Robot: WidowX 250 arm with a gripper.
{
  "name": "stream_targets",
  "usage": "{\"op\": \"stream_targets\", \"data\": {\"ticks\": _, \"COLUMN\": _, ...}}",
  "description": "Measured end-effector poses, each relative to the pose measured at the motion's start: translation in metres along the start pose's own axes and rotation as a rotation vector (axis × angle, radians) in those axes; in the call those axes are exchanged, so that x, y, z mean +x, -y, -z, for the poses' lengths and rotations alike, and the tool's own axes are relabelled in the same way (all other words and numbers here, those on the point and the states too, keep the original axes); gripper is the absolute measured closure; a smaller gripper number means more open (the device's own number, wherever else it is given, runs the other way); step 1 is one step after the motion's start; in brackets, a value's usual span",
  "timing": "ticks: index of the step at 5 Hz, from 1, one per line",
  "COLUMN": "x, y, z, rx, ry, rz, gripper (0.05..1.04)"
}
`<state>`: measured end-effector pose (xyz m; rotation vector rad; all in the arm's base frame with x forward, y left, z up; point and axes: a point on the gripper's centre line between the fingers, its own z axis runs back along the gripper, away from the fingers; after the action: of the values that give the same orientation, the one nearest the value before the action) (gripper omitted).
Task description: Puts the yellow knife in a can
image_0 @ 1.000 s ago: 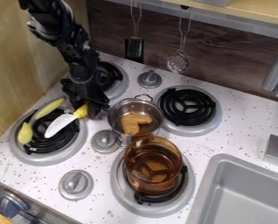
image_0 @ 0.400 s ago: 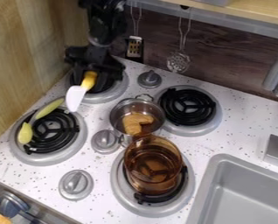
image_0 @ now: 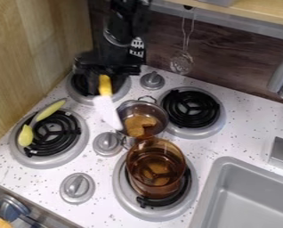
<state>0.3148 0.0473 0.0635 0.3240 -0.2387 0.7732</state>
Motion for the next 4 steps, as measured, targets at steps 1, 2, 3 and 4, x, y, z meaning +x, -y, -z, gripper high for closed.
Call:
{"op": "stream_targets", "data": {"ticks": 1, "x": -0.014, "y": 0.008, "z": -0.019, "rx": 0.044, "ry": -0.052, "rz": -0.128, "gripper": 0.58}}
{"op": "stream_targets", "data": {"ticks": 2, "x": -0.036, "y": 0.018, "z": -0.024, "rx": 0.05, "ry": -0.088, "rz": -0.224, "gripper": 0.58}}
{"op": "stream_targets", "data": {"ticks": 3, "x": -0.053, "y": 0.021, "z": -0.014, "rx": 0.023, "ry": -0.124, "rz": -0.299, "gripper": 0.58}}
{"op": "stream_targets", "data": {"ticks": 4, "x": -0.073, "y": 0.023, "z": -0.011, "rx": 0.032, "ry": -0.173, "rz": -0.344, "gripper": 0.58}}
